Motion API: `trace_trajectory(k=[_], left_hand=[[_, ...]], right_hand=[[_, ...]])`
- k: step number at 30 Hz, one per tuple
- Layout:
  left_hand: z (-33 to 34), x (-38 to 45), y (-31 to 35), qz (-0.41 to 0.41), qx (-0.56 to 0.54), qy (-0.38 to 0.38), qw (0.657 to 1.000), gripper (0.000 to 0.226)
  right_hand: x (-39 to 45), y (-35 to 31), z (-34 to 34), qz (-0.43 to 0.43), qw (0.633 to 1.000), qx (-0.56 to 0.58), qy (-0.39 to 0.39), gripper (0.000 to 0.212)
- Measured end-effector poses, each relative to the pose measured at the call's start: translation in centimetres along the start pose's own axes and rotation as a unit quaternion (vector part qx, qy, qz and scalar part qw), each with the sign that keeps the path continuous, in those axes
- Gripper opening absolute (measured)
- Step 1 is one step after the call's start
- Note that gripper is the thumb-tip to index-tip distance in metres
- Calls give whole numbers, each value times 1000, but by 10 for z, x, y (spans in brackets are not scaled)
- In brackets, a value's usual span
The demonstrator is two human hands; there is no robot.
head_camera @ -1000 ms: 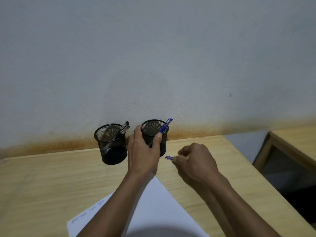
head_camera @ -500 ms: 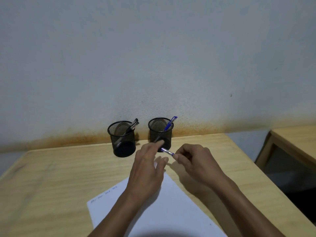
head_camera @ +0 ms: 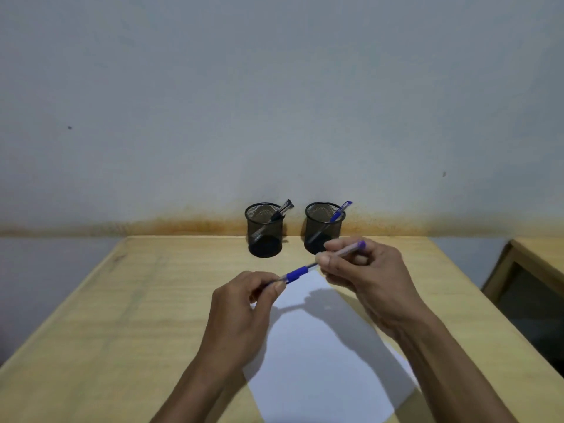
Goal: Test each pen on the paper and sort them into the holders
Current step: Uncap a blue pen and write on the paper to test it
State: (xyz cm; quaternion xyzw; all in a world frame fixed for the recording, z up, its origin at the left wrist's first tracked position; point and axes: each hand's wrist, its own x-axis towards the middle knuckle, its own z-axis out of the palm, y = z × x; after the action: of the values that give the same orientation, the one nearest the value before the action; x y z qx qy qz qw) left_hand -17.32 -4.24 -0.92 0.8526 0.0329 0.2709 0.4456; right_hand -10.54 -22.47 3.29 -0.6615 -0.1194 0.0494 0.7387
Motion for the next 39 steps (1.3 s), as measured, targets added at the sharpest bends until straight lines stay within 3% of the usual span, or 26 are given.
trace_trajectory(k=[4, 6, 10, 12, 18, 23, 29, 34, 37, 39], left_hand=[[-5, -15, 4, -13, -14, 4, 1000, 14], [-9, -20, 2, -4, 9, 14, 1000, 14], [-32, -38, -11, -41, 3, 98, 994, 20], [-50, -41, -24, -78, 3, 125, 989, 21], [-52, 0, -70, -98, 134, 29, 986, 29], [-29, 47, -85, -143, 122, 8, 982, 18], [-5, 76, -101, -180, 179, -29, 967, 26], [-5, 74, -105, -168, 208, -47, 962, 23], [-12, 57, -95, -114, 158, -23, 981, 27], [-17, 38, -89, -57, 124, -28, 990, 17]], right_hand=[[-18, 25, 36, -4, 999, -33, -14, 7], [-19, 33, 43, -10, 997, -72, -3, 14], [7, 24, 10, 17, 984, 79, 162, 21], [16, 15, -14, 25, 977, 97, 188, 22], [8, 37, 0, 69, 989, 33, 125, 24], [3, 48, 9, 72, 989, 23, 126, 20], [-8, 49, 0, 57, 992, -9, 117, 20], [-13, 52, -8, 47, 992, -19, 116, 20], [-12, 52, -8, 58, 991, 11, 118, 22], [-10, 51, -4, 70, 991, 39, 111, 21]])
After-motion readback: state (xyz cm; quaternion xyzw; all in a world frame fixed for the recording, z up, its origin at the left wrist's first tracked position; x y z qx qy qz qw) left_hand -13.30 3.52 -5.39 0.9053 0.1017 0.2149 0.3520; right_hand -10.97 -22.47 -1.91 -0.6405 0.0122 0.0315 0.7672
